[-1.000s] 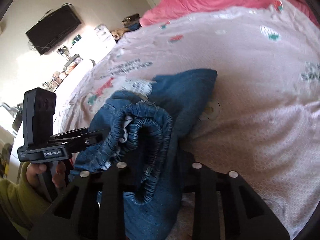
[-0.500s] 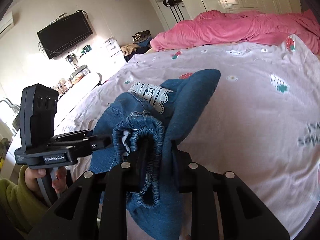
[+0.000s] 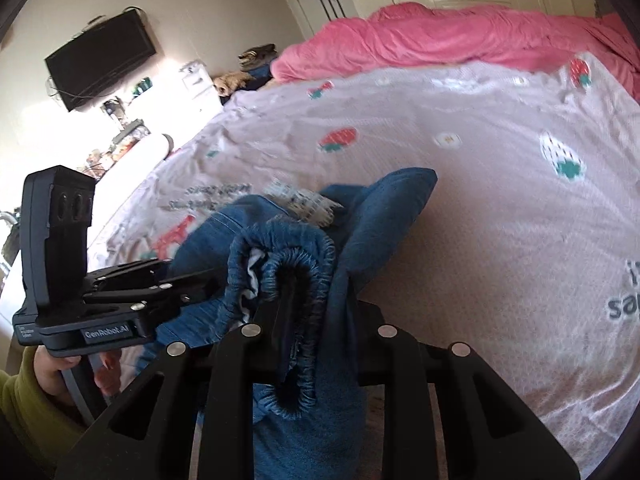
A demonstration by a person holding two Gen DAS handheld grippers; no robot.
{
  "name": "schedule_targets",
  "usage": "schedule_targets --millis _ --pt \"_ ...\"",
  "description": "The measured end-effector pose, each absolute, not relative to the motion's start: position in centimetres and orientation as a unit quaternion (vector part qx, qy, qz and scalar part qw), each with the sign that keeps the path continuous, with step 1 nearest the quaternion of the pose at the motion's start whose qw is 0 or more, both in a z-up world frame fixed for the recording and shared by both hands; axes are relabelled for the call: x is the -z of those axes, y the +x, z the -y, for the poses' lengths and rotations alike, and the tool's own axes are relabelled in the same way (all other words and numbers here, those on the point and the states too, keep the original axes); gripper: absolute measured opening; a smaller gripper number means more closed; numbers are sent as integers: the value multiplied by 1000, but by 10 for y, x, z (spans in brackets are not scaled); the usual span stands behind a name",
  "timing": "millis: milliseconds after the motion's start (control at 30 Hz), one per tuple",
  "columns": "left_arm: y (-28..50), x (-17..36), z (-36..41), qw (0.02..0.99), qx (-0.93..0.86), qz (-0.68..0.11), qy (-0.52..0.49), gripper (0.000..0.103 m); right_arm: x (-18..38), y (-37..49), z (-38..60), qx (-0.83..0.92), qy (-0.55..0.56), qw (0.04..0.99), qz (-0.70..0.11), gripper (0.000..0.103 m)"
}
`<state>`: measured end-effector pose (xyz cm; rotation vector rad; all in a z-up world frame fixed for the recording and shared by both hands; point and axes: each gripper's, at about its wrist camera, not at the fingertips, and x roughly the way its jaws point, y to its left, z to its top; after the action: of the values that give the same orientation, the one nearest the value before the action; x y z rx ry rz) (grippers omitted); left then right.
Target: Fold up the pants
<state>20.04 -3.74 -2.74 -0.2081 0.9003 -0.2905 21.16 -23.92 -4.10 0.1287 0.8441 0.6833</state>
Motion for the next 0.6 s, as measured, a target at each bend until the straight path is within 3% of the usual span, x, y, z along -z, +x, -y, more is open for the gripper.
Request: schedule_targets --millis 267,533,600 --pt "205 47 31 875 133 -450 -114 56 69 212 251 -273 61 854 -439 34" --pt "198 44 29 879 126 -445 -112 70 64 204 255 -239 36 871 -428 58" --pt "192 39 28 882 125 -441 -112 72 59 198 259 -237 39 876 -419 58"
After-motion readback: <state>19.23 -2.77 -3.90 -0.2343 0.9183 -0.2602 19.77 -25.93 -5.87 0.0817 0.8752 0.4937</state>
